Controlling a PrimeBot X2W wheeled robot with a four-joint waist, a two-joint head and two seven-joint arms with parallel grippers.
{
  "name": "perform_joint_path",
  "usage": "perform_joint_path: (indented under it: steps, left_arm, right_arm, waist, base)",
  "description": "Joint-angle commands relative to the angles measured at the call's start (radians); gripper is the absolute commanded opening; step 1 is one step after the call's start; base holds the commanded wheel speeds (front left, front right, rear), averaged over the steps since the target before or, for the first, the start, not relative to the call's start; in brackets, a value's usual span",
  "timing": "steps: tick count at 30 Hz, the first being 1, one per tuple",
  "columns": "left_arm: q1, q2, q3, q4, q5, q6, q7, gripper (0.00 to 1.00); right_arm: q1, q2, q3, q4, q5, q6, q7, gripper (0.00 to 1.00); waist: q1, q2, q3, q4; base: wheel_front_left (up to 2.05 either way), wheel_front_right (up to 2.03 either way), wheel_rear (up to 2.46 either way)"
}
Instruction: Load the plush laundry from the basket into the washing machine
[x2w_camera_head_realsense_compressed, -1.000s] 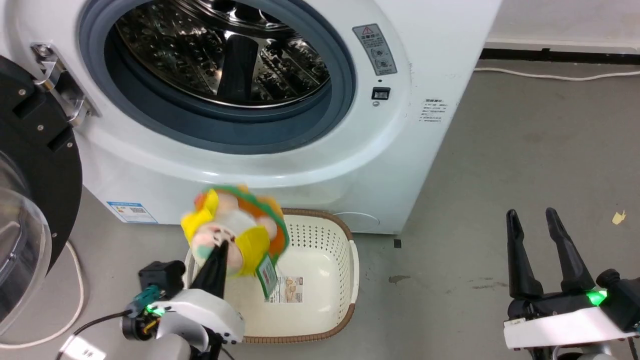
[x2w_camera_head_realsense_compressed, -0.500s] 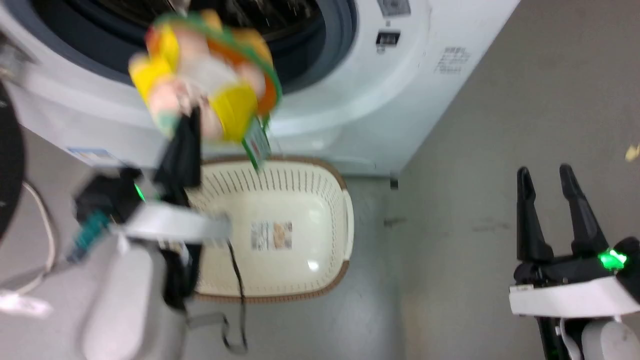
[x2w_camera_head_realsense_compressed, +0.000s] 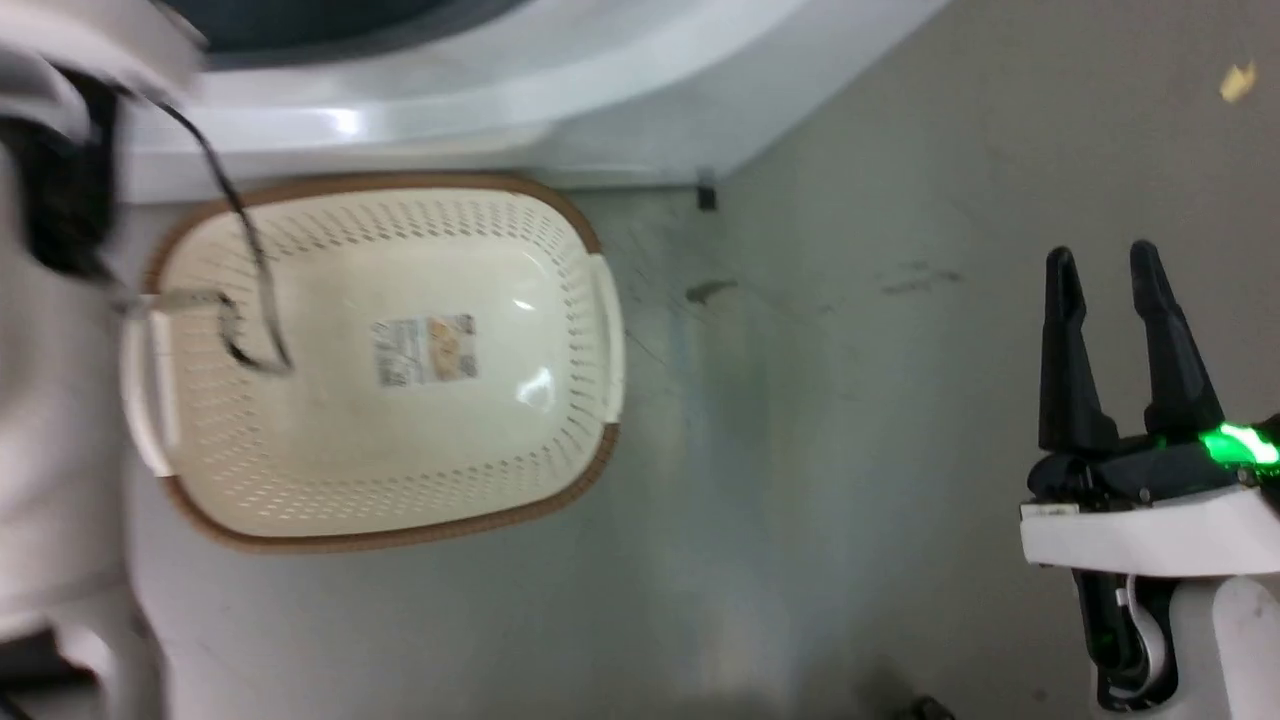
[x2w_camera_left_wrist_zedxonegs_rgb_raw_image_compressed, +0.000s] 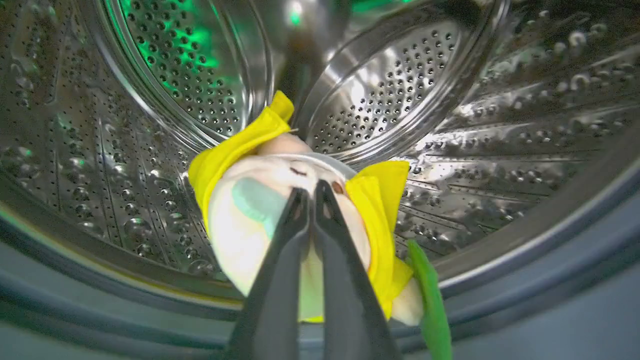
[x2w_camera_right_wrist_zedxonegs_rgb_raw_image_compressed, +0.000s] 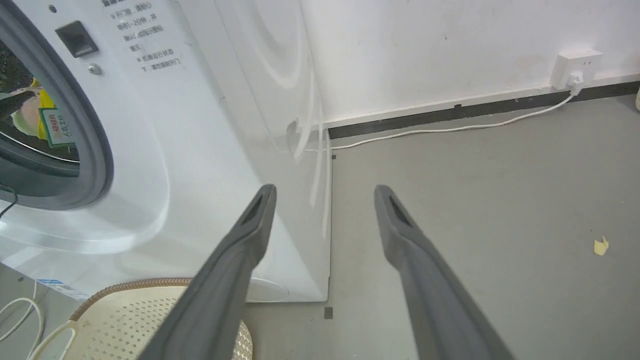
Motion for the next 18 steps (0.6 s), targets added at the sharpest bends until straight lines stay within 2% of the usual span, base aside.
perform_joint_path:
  steps: [1, 7, 12, 18]
  left_arm:
    - [-0.086, 0.039, 0.018, 0.053, 0.004, 0.006, 0.022, 0.00]
    - [-0.226, 0.097, 0.010, 0.232, 0.025, 0.011, 0.080, 0.00]
    - [-0.272, 0.105, -0.017, 0.352, 0.041, 0.009, 0.097, 0.00]
    - [-0.278, 0.089, -0.050, 0.430, 0.041, -0.009, 0.055, 0.00]
  right_arm:
    - [-0.026, 0.000, 0.012, 0.003, 0.015, -0.001, -0.005, 1.00]
    - [-0.042, 0.000, 0.033, 0.009, 0.033, -0.001, -0.005, 1.00]
    - [-0.051, 0.000, 0.039, 0.016, 0.036, -0.001, -0.005, 1.00]
    - [-0.056, 0.000, 0.033, 0.022, 0.025, -0.001, -0.005, 1.00]
  waist:
    - [-0.0003, -0.0001, 0.066, -0.059]
    - [-0.0003, -0.0001, 0.098, -0.078]
    - [-0.0003, -0.0001, 0.100, -0.078]
    - [-0.0003, -0.0001, 0.068, -0.065]
  base:
    - [0.00, 0.00, 0.00]
    - [0.00, 0.00, 0.00]
    - [0.00, 0.00, 0.00]
    - [0.00, 0.00, 0.00]
